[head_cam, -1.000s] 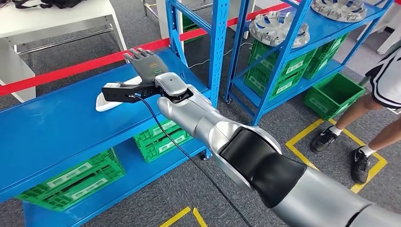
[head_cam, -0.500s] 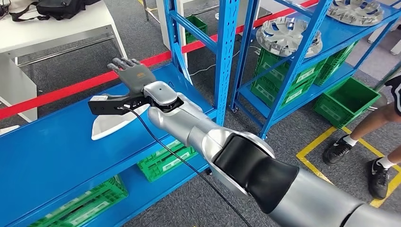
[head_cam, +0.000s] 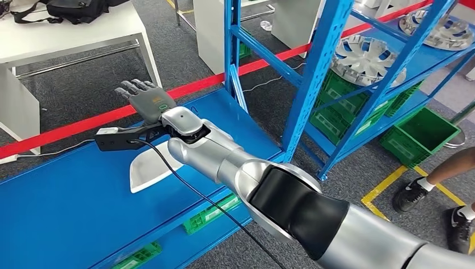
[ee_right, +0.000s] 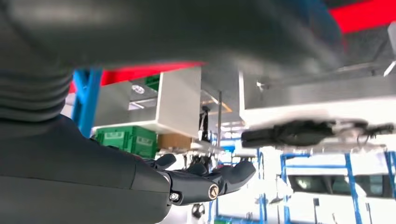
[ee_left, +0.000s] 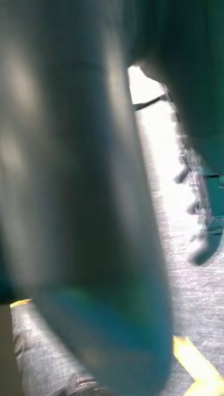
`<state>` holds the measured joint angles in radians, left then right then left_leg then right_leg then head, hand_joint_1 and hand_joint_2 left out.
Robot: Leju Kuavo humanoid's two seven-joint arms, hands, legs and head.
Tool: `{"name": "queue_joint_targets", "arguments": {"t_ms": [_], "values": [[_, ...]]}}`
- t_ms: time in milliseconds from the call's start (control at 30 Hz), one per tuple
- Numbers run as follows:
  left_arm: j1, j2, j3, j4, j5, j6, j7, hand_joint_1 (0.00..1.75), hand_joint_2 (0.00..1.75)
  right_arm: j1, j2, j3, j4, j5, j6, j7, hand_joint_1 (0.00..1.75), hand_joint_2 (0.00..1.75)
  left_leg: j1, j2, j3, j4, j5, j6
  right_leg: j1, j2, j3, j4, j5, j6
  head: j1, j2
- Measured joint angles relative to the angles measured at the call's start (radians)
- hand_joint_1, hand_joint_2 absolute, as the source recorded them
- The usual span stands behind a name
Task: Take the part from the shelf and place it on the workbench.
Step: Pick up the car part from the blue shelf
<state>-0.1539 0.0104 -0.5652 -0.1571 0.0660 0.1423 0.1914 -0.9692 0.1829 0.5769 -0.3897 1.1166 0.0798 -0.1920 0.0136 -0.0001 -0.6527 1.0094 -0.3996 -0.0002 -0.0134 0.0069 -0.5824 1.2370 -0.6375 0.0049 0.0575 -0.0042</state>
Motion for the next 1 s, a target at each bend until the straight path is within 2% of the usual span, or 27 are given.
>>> {"name": "queue_joint_targets", "arguments": {"t_ms": [33,67,100,133,200,233,267,333,400,533,733,867,1000], "values": [[-0.001,0.0,0.0,0.0,0.0,0.0,0.001,0.0,0.0,0.007,0.0,0.003,0.0,-0.004,0.002,0.0,0.0,1.75,-0.001,-0.003,0.01,0.0,-0.01,0.001,0.001,0.0,-0.041,0.037,-0.032,0.0,0.001,0.0],[-0.001,0.0,0.0,0.0,0.001,0.0,0.002,0.0,0.0,0.014,0.0,0.004,0.0,-0.007,0.004,0.001,0.0,1.75,-0.003,-0.005,0.021,0.0,-0.021,0.002,0.002,0.0,-0.07,0.048,-0.053,-0.002,0.002,0.0],[0.0,-0.001,0.0,0.0,0.001,0.0,0.002,0.0,0.0,0.019,0.001,0.006,0.0,-0.011,0.006,0.0,0.0,1.75,-0.005,-0.008,0.033,0.001,-0.031,0.002,0.005,0.0,-0.086,0.03,-0.047,-0.005,0.003,0.0],[0.0,-0.001,0.0,0.0,0.001,0.0,0.001,0.0,0.0,0.021,0.001,0.008,0.0,-0.014,0.01,-0.001,0.0,1.75,-0.007,-0.01,0.046,0.001,-0.041,0.002,0.008,0.0,-0.088,-0.016,-0.009,-0.012,0.005,0.0],[0.0,-0.004,0.0,0.0,0.002,0.0,0.0,0.0,0.0,0.025,0.002,0.013,0.0,-0.024,0.022,-0.009,0.0,1.75,-0.012,-0.014,0.069,0.002,-0.06,-0.001,0.019,0.001,-0.076,-0.139,0.116,-0.031,0.004,0.0],[0.001,-0.005,0.0,0.001,0.003,0.001,-0.001,0.0,0.0,0.029,0.006,0.017,0.0,-0.03,0.03,-0.014,0.0,1.75,-0.014,-0.016,0.076,0.002,-0.068,-0.005,0.024,0.002,-0.068,-0.184,0.164,-0.039,0.004,0.0],[0.001,-0.006,0.0,0.001,0.004,0.001,-0.002,0.0,0.0,0.034,0.011,0.021,-0.002,-0.036,0.038,-0.018,0.0,1.75,-0.014,-0.017,0.08,0.001,-0.073,-0.01,0.027,0.003,-0.064,-0.208,0.192,-0.045,0.005,0.0],[0.002,-0.005,0.0,0.001,0.004,0.002,-0.005,0.0,0.0,0.049,0.024,0.038,-0.012,-0.05,0.052,-0.023,0.0,1.75,-0.014,-0.018,0.083,0.002,-0.076,-0.017,0.027,0.007,-0.055,-0.218,0.205,-0.043,0.008,0.0],[0.003,-0.005,0.0,0.001,0.005,0.002,-0.009,0.0,0.0,0.065,0.036,0.061,-0.026,-0.064,0.06,-0.028,0.0,1.75,-0.015,-0.016,0.087,0.0,-0.075,-0.018,0.027,0.01,-0.05,-0.224,0.209,-0.04,0.007,0.0],[0.001,-0.005,0.0,0.0,0.004,0.002,-0.013,0.0,0.0,0.095,0.042,0.106,-0.061,-0.089,0.064,-0.03,0.0,0.0,-0.015,-0.014,0.098,-0.018,-0.083,-0.018,0.029,0.011,-0.049,-0.224,0.202,-0.047,0.008,0.0],[0.001,-0.005,-0.005,0.0,-0.001,0.002,-0.01,0.0,0.0,0.125,0.032,0.164,-0.126,-0.151,0.07,-0.036,0.0,0.0,-0.015,-0.012,0.099,-0.021,-0.081,-0.023,0.03,0.011,-0.049,-0.223,0.202,-0.051,0.007,0.0],[0.001,-0.005,-0.008,0.0,-0.001,0.002,-0.01,0.0,0.0,0.14,0.022,0.207,-0.18,-0.188,0.087,-0.029,0.0,1.75,-0.015,-0.012,0.099,-0.021,-0.079,-0.025,0.029,0.011,-0.048,-0.223,0.203,-0.052,0.007,0.0],[0.002,-0.005,-0.009,0.0,0.001,0.002,-0.01,0.0,0.0,0.164,0.002,0.267,-0.254,-0.22,0.114,-0.004,0.0,1.75,-0.015,-0.012,0.099,-0.019,-0.079,-0.025,0.028,0.011,-0.047,-0.223,0.204,-0.052,0.008,0.0]]}}
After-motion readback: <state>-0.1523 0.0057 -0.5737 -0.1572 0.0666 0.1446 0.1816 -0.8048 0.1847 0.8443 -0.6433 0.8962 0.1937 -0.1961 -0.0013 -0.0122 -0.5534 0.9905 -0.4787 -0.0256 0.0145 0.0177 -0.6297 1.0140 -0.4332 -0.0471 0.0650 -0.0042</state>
